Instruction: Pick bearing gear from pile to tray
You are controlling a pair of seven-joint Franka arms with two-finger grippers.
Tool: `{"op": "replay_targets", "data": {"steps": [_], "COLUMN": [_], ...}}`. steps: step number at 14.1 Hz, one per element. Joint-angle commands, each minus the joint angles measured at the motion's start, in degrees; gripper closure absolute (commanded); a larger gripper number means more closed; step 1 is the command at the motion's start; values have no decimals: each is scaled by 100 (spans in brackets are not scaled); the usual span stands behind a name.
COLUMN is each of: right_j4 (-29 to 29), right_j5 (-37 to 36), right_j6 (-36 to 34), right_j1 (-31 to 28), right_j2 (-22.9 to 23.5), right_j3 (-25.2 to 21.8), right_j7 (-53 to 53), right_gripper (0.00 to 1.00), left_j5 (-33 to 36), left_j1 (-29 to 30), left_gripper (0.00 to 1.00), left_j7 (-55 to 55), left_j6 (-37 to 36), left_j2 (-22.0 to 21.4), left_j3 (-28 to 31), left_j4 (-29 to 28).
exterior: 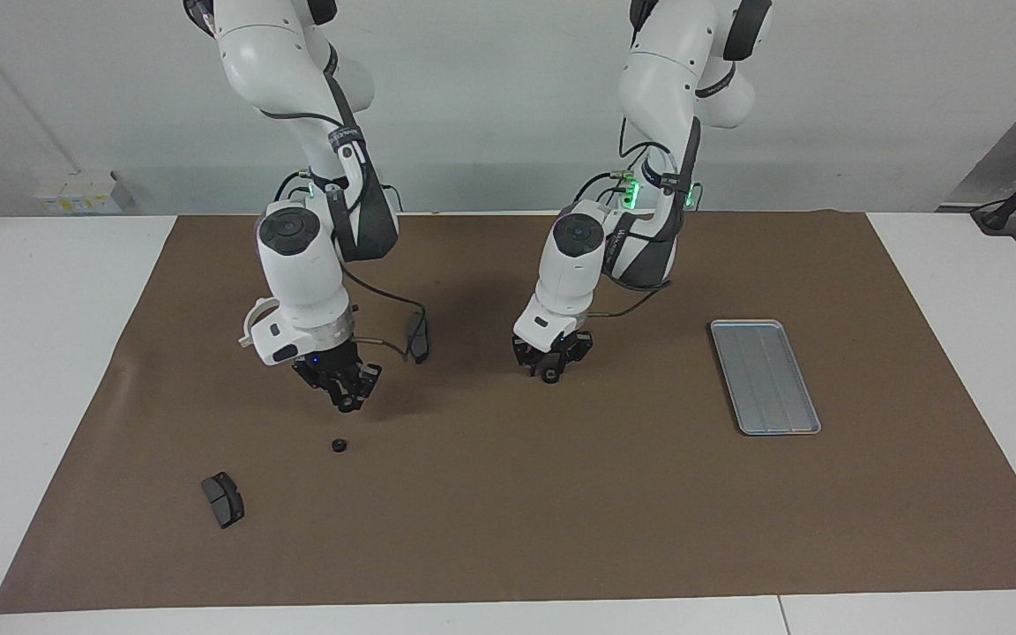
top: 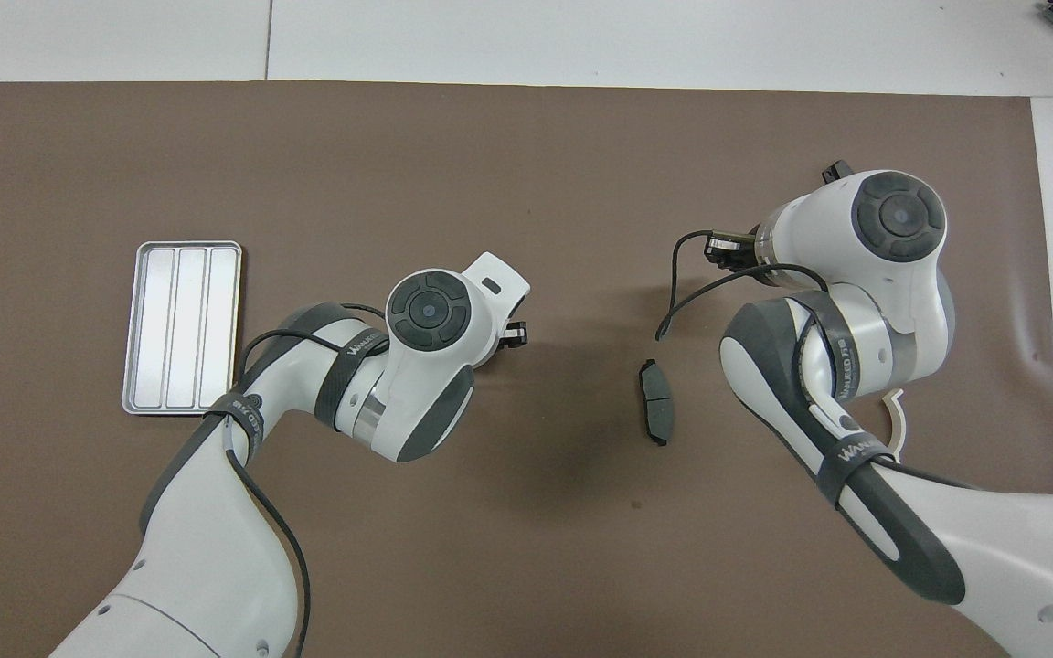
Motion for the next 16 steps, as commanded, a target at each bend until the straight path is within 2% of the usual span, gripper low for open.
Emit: {"op": "replay_targets", "data": {"steps": [1, 16], "right_j4": [573, 1005], "right_j5": [33, 376], "right_j6": [-454, -896], "right_j1": [-32, 4], "right_j2": [180, 163], "right_j3": [60, 87], "right_j7": [-107, -89], "right_gripper": [95, 92], "left_j5": [-83, -83], "left_j1": [-92, -74], "left_gripper": [53, 68], "left_j7": [94, 226], "left_j6": [167, 167], "left_j2": [5, 22], "left_j3": [73, 73], "left_j4": [-116, -72]}}
